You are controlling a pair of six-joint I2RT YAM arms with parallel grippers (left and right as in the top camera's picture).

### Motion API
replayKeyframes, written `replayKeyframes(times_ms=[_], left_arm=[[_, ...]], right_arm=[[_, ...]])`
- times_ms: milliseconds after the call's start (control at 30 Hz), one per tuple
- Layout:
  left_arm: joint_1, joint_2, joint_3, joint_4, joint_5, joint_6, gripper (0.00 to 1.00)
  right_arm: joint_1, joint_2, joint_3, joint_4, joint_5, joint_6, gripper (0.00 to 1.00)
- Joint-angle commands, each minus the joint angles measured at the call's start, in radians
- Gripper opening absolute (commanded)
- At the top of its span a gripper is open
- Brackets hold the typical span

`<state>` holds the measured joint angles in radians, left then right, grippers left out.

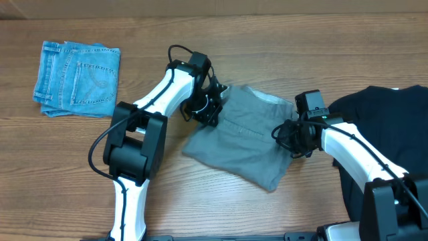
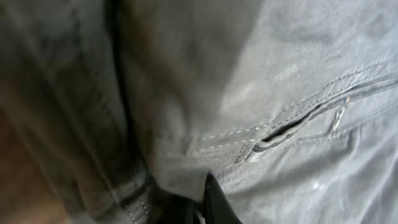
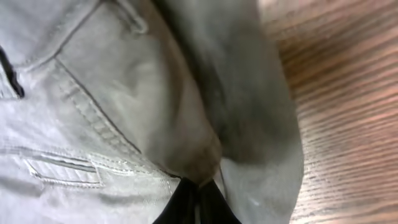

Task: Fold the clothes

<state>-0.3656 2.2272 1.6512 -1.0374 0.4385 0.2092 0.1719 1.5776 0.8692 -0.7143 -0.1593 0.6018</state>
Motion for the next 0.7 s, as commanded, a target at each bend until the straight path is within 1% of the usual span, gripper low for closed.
replayKeyframes(times_ms=[0,67,100,133,200,233,300,333,367,400,433,533,600,633,667], left_arm=[[0.056,-0.063,0.014,-0.052,-0.063,0.0,0.04],[0.071,-0.076,0.014,-0.066,-0.079,0.0,0.04],[0.078,-0.079,0.014,-0.075,-0.089,0.0,0.06],[0.08,-0.079,0.014,-0.084,-0.092,0.0,0.06],[0.08,-0.079,0.014,-0.109,-0.105,0.0,0.07],[0.079,-0.079,0.014,-0.119,-0.111,0.0,0.19],[0.079,-0.079,0.014,-0.151,-0.113,-0.005,0.45],[0.079,-0.079,0.014,-0.163,-0.113,-0.008,0.66],[0.079,-0.082,0.014,-0.172,-0.113,-0.008,0.74],[0.079,-0.085,0.015,-0.18,-0.112,-0.011,0.77],[0.079,-0.088,0.015,-0.182,-0.112,-0.016,0.78],[0.079,-0.108,0.022,-0.182,-0.097,-0.017,0.8],[0.079,-0.128,0.039,-0.183,-0.1,-0.028,0.81],[0.08,-0.144,0.052,-0.185,-0.1,-0.03,0.89],[0.08,-0.155,0.063,-0.186,-0.099,-0.032,0.91]], right_arm=[[-0.005,-0.001,-0.006,0.018,0.165,-0.026,0.04],[-0.005,-0.001,-0.005,0.04,0.164,-0.09,0.04],[-0.005,-0.001,-0.003,0.046,0.166,-0.128,0.09],[-0.005,-0.001,0.002,0.048,0.165,-0.16,0.16],[-0.005,-0.002,0.026,0.027,0.166,-0.192,0.25],[-0.005,-0.004,0.048,0.003,0.166,-0.192,0.27],[-0.005,-0.013,0.109,-0.069,0.161,-0.192,0.28],[-0.005,-0.018,0.142,-0.108,0.14,-0.208,0.29],[-0.005,-0.02,0.17,-0.141,0.099,-0.235,0.31],[-0.005,-0.024,0.203,-0.179,0.021,-0.269,0.34],[-0.003,-0.024,0.22,-0.201,-0.047,-0.293,0.36],[0.016,-0.024,0.235,-0.24,-0.274,-0.338,0.46],[0.036,-0.021,0.225,-0.249,-0.314,-0.34,0.48],[0.051,-0.02,0.212,-0.248,-0.313,-0.34,0.48],[0.064,-0.018,0.195,-0.241,-0.313,-0.335,0.47]])
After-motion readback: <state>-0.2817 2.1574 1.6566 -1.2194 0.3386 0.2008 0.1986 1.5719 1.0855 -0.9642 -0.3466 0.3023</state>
